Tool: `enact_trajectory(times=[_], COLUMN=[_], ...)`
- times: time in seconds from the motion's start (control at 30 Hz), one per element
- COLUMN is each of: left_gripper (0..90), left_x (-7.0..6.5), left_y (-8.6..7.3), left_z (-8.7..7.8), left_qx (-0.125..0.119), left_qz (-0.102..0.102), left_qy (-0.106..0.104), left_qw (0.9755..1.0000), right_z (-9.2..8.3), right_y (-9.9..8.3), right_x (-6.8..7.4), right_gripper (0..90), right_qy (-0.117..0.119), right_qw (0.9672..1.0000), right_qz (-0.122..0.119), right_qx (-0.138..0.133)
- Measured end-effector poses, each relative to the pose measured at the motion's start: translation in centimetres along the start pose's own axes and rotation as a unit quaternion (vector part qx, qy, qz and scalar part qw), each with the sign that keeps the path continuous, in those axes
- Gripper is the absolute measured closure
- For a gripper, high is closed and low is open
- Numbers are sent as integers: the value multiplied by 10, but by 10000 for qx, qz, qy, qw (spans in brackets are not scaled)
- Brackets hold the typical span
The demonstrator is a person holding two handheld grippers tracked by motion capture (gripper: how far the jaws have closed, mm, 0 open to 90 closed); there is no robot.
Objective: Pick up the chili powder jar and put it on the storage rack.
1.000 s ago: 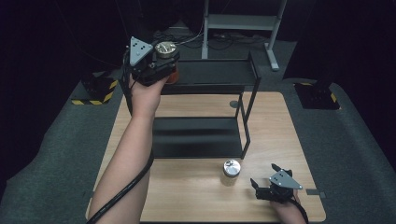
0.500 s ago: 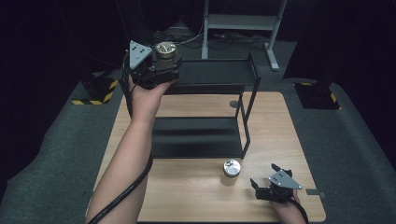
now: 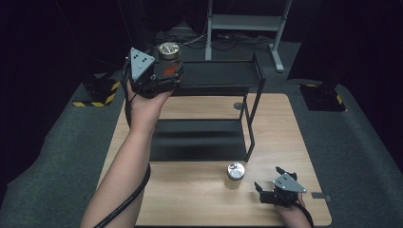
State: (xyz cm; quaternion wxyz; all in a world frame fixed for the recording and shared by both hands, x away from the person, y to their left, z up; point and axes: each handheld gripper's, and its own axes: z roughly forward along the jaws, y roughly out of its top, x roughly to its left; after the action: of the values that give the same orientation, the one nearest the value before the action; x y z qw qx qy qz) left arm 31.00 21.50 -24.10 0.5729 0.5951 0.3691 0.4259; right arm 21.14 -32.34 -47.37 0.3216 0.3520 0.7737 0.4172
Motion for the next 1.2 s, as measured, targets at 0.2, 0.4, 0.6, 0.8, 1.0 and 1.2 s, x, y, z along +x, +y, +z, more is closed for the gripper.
enact_trajectory(times=[0.2, 0.4, 0.6, 0.8, 1.0, 1.2], left_gripper=[4, 4, 4, 4, 4, 4], left_x=[-2, -4, -6, -9, -10, -11], left_y=[-4, -9, -14, -21, -30, -45], left_z=[-10, -23, -35, -46, -58, -69], left_qx=[-28, -57, 34, 184, 332, 432], left_qz=[-54, -53, -53, -63, -78, -76], left_qy=[-61, -85, -128, -151, -139, -186], left_qw=[10000, 9999, 9999, 9997, 9993, 9989], right_z=[0, 0, 0, 0, 0, 1], right_y=[0, 0, 1, 0, 1, 2], right_x=[0, 0, 0, 0, 0, -1], right_gripper=[2, 2, 2, 2, 2, 2], right_qy=[1, 7, 2, 3, 16, 23], right_qw=[10000, 10000, 10000, 10000, 10000, 10000], right_qz=[-3, -10, -29, -23, -50, -43], right_qx=[-1, 0, 15, 12, 24, 38])
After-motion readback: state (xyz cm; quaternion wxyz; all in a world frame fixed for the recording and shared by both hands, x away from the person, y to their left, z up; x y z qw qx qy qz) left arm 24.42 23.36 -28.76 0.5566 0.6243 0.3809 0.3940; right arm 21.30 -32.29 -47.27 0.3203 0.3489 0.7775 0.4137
